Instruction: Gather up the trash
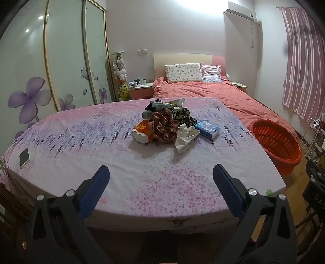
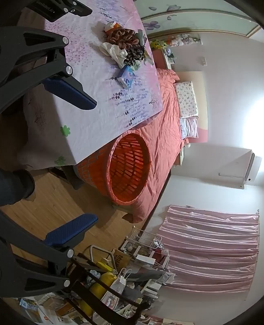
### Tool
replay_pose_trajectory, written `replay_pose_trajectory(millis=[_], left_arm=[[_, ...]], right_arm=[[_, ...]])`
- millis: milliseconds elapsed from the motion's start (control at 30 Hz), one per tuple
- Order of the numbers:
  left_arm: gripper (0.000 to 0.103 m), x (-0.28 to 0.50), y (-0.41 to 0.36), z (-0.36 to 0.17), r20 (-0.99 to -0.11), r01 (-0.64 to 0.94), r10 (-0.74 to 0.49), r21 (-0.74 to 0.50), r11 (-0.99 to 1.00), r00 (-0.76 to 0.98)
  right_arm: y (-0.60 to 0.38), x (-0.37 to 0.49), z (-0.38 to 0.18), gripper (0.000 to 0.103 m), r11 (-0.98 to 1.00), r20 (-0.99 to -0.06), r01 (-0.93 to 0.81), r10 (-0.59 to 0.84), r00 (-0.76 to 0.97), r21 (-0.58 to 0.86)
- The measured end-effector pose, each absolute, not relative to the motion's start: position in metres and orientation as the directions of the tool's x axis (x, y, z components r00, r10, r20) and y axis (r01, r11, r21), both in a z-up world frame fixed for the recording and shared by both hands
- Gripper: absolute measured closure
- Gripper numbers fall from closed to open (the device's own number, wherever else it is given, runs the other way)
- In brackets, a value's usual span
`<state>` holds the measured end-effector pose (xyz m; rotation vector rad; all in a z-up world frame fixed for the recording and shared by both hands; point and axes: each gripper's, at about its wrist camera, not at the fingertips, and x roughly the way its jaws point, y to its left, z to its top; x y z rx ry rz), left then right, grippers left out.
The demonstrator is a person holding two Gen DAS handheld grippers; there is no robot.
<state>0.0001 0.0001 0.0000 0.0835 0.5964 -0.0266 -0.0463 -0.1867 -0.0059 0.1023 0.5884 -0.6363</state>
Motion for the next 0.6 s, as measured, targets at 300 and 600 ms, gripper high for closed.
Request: replay_pose_trajectory(millis=[300, 600], left_arm=[[0.004, 0.0000, -0.0006, 0.0002, -0.561, 0.049, -0.001, 0.071, 0.996, 0.828], [0.004, 0.0002, 0.0002, -0.0001, -0.563, 0.050, -0.003, 0.068, 0.996, 0.826]], right_arm=[[-0.1858, -0.0455, -0.0059, 0.002, 0.805, -0.547, 0.586, -0.530, 0.648, -0.086], [-0.1855, -0.0454, -0.0056, 0.002, 0.805, -0.548, 0.587, -0.531, 0.647, -0.088]])
